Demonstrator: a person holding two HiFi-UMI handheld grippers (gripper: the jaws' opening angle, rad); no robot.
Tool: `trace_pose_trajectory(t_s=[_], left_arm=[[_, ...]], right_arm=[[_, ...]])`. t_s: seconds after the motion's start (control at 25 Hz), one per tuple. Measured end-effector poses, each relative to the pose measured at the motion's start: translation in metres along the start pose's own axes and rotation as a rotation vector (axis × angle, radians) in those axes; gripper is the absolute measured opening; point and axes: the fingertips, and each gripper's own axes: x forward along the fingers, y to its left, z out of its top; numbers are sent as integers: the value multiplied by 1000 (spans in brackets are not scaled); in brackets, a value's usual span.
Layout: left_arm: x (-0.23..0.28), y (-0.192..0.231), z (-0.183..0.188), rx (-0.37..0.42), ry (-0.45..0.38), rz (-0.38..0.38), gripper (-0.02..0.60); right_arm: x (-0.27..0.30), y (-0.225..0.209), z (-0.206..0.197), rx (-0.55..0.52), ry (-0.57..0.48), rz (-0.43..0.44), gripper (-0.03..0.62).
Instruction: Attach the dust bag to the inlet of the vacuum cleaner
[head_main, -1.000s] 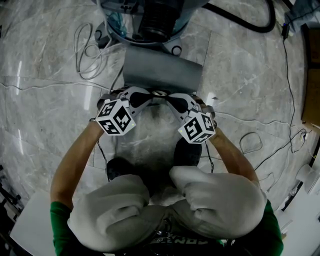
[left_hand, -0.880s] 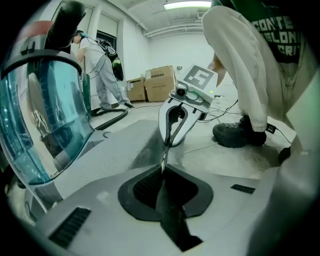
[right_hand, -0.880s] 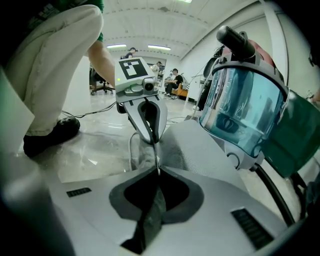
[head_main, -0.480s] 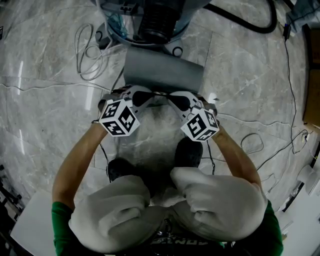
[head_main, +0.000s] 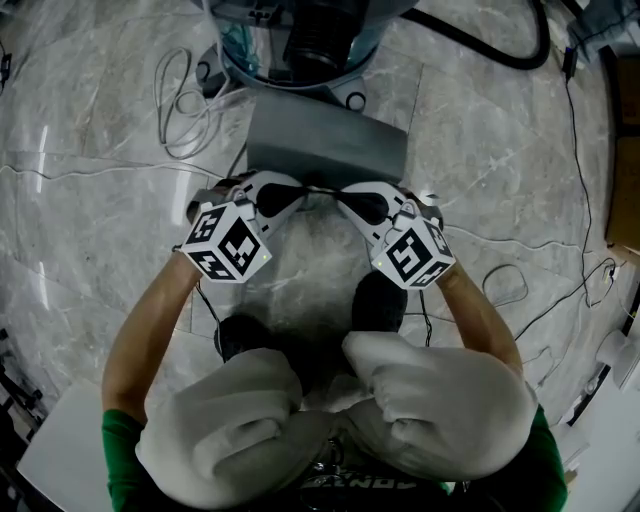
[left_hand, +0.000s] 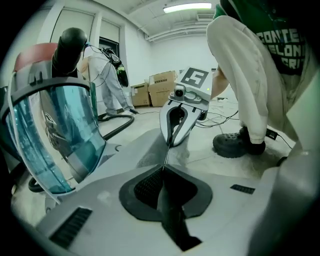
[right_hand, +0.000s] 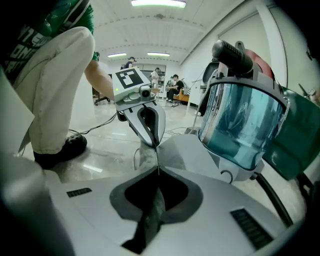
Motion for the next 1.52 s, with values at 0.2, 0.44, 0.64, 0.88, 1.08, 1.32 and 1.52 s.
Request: trace_pose_trajectory(t_s=[0.2,0.44,0.64,0.88,1.08,1.32,1.52], left_arm=[[-29,4,24,26,-9,11,11],[-63,15,57,51,3,21,11],[-94,18,89,69,-27,59,11],[-137,21,131,96,-93,115,11],[-170,38,166,116,-145,168,11],[-181,70,176,150,-102,194,11],[-176,101,174,166,-68,188,11]], right_arm=[[-18,-2,31,-19,-25,5,14],[-44,-13,74,-31,-66,-4,14],[-70,-16,112,-88,-110,-12,14],[-105,-17,161,-149,-179,-32,14],[-124,-29,195,-168,-229,-71,14],[-123,-60,214,-141,-249,-101,14],[-115,-87,219,-165,-227,-122,14]])
